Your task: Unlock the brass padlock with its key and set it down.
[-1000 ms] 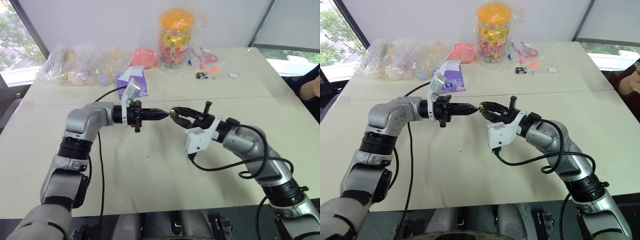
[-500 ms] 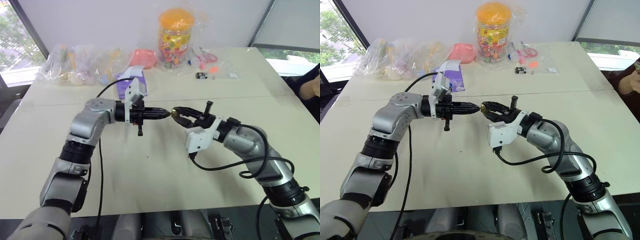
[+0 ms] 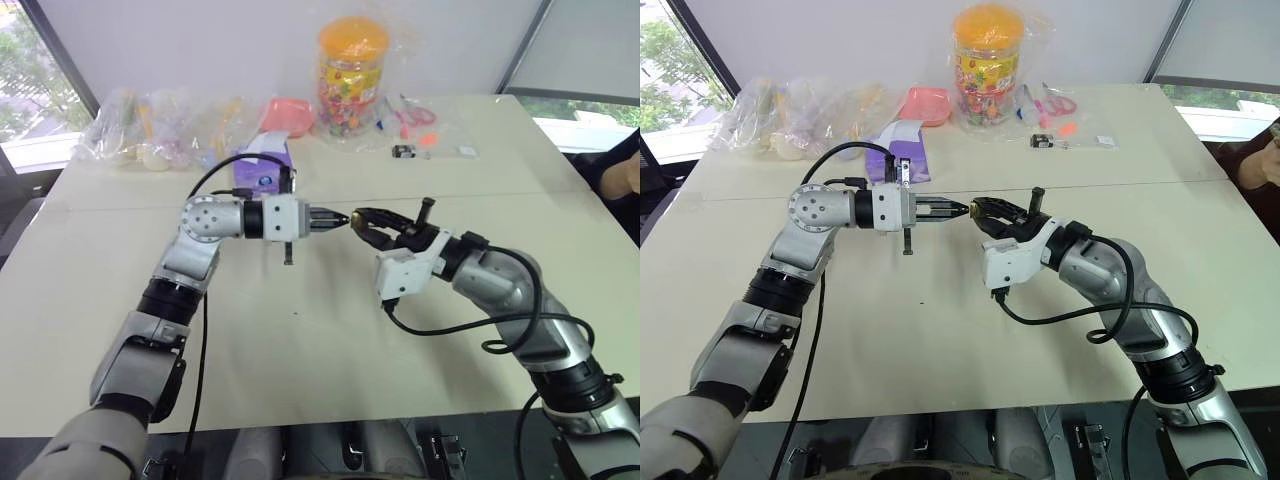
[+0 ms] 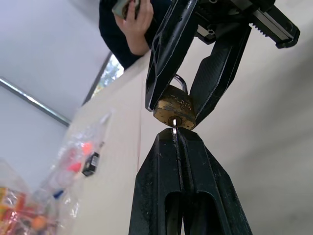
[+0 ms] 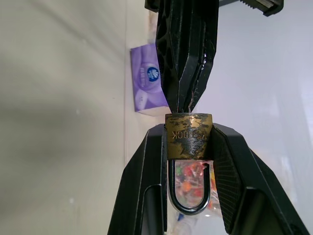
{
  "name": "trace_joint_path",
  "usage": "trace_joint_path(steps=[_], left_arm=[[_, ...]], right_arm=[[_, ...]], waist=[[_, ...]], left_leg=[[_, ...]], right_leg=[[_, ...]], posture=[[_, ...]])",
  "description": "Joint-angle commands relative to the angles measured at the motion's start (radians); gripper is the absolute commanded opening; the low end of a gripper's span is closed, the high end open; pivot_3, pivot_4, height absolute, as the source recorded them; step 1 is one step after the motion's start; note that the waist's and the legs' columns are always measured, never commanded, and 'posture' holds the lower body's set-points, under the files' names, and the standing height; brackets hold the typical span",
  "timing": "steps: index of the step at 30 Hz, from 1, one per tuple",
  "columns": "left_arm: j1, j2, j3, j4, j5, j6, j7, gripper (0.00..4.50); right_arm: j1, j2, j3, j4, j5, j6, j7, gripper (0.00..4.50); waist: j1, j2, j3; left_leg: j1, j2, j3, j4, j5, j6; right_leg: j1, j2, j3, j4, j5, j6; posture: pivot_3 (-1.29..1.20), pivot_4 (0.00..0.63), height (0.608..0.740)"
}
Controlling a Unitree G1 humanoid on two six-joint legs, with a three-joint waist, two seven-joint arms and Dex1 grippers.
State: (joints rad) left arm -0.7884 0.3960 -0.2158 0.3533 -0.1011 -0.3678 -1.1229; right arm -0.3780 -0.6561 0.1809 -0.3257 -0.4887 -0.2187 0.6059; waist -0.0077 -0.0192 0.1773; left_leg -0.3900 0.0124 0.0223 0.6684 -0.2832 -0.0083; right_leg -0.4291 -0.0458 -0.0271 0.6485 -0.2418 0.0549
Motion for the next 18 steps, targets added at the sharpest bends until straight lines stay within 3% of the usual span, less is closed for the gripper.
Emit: trace_joint_path(steps=[1, 6, 10, 13, 18], left_arm=[[-0.023, 0.003, 0.063, -0.072, -0.17, 0.444, 0.014, 0.01], [-0.054, 0.065, 0.127, -0.192, -0.528, 1.155, -0.045, 0.01], [-0.08, 0.081, 0.196, -0.187, -0.683, 1.424, -0.04, 0.01], [-0.08, 0.088, 0.212, -0.18, -0.699, 1.474, -0.033, 0.9], [-0.056, 0.092, 0.185, -0.221, -0.669, 1.443, -0.037, 3.04]], right_arm=[[0.0, 0.008, 0.026, -0.045, 0.019, -0.039, 0.009, 0.69], [-0.005, 0.014, 0.025, -0.046, 0.02, -0.036, 0.012, 0.69], [-0.007, 0.014, 0.026, -0.046, 0.023, -0.035, 0.013, 0.69], [-0.008, 0.013, 0.025, -0.044, 0.024, -0.035, 0.013, 0.69], [-0.01, 0.013, 0.023, -0.049, 0.026, -0.03, 0.016, 0.69]], waist=[[-0.001, 0.0, 0.0], [-0.01, 0.0, 0.0], [-0.008, 0.0, 0.0], [-0.003, 0.0, 0.0], [-0.003, 0.0, 0.0]], left_leg=[[0.0, 0.0, 0.0, 0.0, 0.0, 0.0], [0.0, 0.001, -0.001, 0.0, 0.0, 0.0], [0.001, 0.002, -0.002, 0.0, 0.0, 0.0], [0.001, 0.001, -0.002, 0.0, 0.0, 0.0], [0.001, 0.0, -0.001, 0.001, 0.0, 0.0]], right_leg=[[0.0, 0.0, 0.0, 0.0, 0.0, 0.0], [0.0, 0.001, 0.0, 0.001, 0.0, 0.0], [0.0, 0.003, 0.0, 0.001, 0.0, 0.0], [0.001, 0.001, 0.0, 0.001, 0.0, 0.0], [0.001, 0.0, 0.0, 0.001, 0.0, 0.0]], posture=[[0.0, 0.15, 0.737], [0.0, 0.15, 0.737], [0.0, 0.15, 0.737], [0.0, 0.15, 0.737], [0.0, 0.15, 0.737]])
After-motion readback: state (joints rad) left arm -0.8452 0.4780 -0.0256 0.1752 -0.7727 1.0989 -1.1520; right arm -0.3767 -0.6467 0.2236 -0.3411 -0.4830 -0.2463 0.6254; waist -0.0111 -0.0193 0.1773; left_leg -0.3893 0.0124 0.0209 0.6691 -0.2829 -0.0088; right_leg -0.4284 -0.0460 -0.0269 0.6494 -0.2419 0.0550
